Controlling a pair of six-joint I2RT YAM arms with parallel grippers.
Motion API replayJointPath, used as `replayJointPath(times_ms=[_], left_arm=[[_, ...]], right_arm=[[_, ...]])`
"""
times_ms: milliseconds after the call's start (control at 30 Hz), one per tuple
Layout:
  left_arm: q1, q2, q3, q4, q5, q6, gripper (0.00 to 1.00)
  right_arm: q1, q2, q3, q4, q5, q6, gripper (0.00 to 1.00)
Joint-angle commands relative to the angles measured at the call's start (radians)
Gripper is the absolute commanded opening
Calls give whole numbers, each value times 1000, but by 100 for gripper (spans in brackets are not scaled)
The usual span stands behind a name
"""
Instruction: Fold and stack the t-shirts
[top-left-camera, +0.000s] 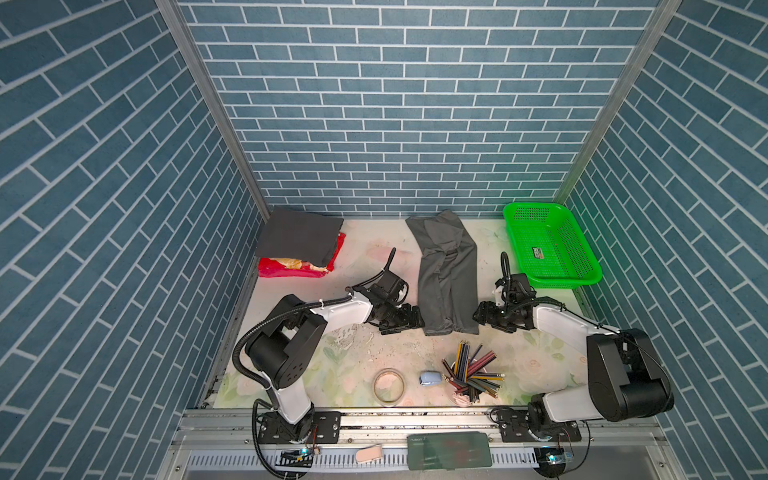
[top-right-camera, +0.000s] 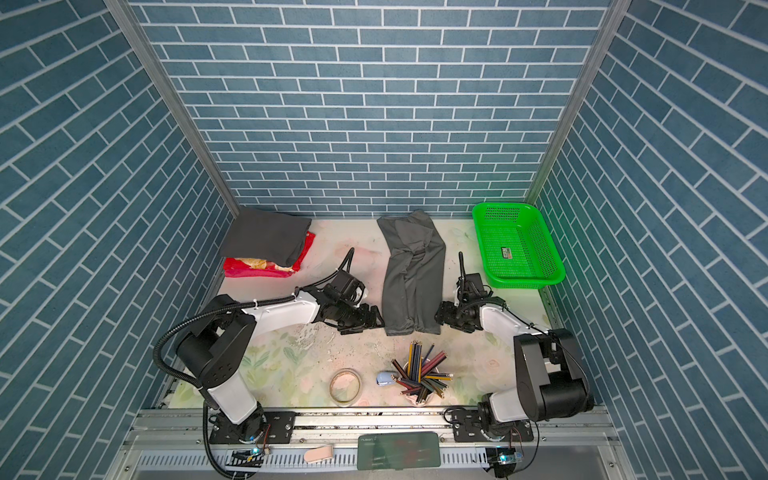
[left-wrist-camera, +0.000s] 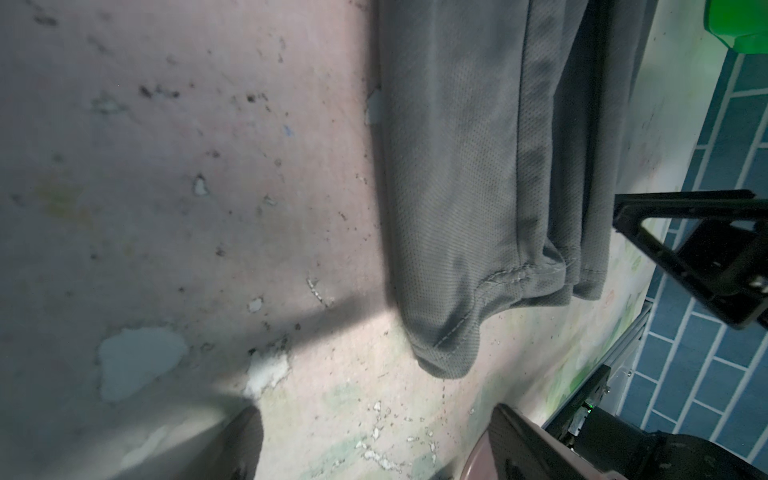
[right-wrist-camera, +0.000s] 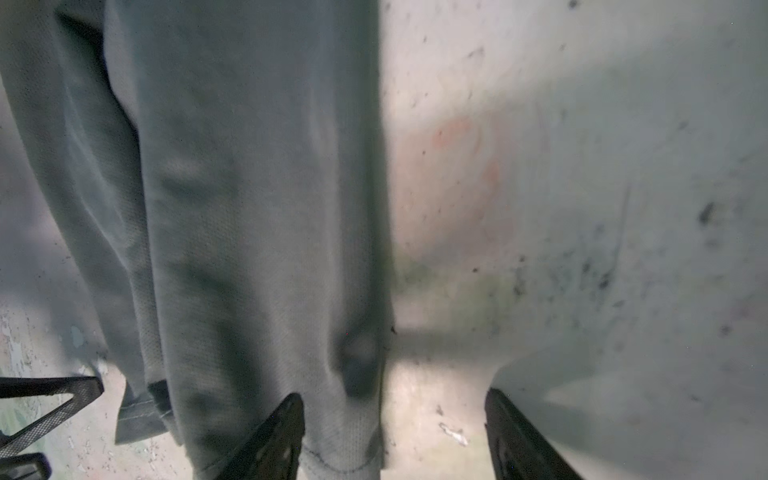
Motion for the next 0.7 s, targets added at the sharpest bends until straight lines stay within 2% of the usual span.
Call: replayJointPath(times_ms=[0, 233, 433, 600, 667], left_arm=[[-9, 31, 22, -8, 6, -12, 87], [-11, 34, 17, 3, 4, -31, 87], [-13, 27, 17, 3, 3, -29, 87], [-13, 32, 20, -1, 7, -22, 87], [-13, 29, 20, -2, 7, -20, 87]], right_arm=[[23, -13, -49, 71, -54, 80, 67], [80, -41, -122, 115, -72, 143, 54], [115, -99, -148, 61, 8, 173, 46], [115, -77, -155, 86, 55, 169, 26], [114, -45, -138, 90, 69, 156, 11]])
